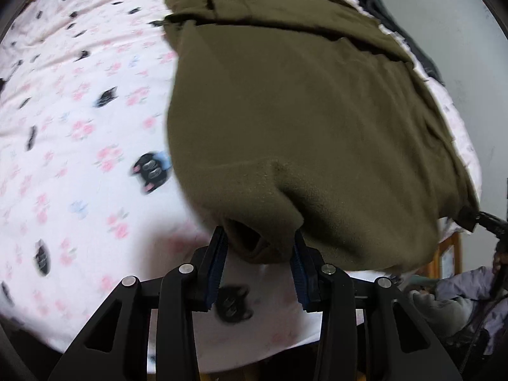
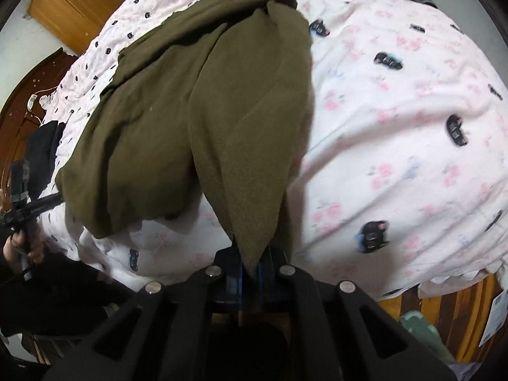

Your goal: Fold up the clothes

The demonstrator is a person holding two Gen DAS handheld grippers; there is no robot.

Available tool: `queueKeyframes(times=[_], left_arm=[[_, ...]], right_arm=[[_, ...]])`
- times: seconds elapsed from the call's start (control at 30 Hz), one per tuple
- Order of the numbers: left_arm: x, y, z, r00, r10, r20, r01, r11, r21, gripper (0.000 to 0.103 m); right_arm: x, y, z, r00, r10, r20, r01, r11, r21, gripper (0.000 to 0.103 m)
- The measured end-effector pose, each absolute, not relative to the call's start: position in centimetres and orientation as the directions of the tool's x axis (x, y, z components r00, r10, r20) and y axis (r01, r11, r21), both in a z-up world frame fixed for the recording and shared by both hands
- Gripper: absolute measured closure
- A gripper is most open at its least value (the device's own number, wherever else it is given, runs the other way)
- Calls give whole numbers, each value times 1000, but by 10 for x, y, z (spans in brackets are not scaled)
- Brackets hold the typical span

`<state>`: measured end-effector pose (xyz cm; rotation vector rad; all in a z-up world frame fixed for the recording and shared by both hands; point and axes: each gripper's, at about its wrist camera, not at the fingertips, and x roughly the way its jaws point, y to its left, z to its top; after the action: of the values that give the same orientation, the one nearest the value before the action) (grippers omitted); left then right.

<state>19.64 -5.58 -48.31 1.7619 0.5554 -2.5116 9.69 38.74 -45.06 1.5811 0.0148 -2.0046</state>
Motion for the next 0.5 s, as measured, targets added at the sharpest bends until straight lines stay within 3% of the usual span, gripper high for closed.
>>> queueKeyframes(times=[0.03, 0.27, 0.5], left_arm=[[196, -57, -484, -363, 209, -908, 218, -928, -301, 95], [233, -72, -440, -376, 244, -894, 195, -922, -333, 97], [275, -101, -371, -450, 183, -874, 240, -918, -316, 97]], right_arm=[[95, 389, -447, -131, -437, -890, 443, -829, 341, 96], [87, 405, -403, -165, -510, -844, 455, -799, 394, 97], [81, 458, -356, -234, -601, -765, 387, -779, 494, 96]])
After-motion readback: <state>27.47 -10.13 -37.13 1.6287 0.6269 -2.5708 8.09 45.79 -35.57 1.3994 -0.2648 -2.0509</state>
